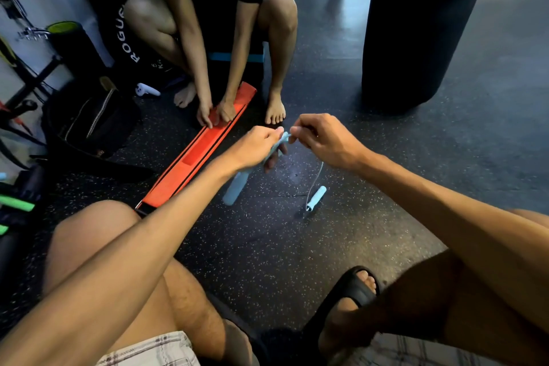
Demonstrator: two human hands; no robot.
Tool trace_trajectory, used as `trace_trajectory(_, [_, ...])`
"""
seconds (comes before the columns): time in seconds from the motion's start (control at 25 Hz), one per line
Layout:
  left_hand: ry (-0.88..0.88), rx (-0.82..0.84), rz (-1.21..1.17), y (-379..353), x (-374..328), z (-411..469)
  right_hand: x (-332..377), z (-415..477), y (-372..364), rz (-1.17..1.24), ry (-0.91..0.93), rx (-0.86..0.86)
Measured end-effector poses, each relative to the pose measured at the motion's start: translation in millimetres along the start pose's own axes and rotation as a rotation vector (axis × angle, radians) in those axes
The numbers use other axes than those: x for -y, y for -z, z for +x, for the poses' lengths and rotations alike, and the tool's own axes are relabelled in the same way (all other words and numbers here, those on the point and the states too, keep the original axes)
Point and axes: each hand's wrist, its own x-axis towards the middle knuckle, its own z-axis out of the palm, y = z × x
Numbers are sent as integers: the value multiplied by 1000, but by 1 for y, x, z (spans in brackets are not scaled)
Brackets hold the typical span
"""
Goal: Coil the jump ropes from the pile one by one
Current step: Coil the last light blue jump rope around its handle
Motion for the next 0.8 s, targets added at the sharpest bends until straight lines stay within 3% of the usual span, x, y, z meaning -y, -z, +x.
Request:
trace_trajectory(0.24, [113,309,-459,1,-7,-5,-8,4,1,95,-68,-106])
trace_trajectory(0.4, [120,431,-776,9,-19,-9,-7,8,-2,303,-172,-113])
trace_trajectory(0.56, [53,268,-1041,15,-23,-7,-10,2,-9,556,-335,-25])
trace_trajectory(0.8, [2,-88,-1297,18,-22,1,-12,-9,-19,557,-492,244])
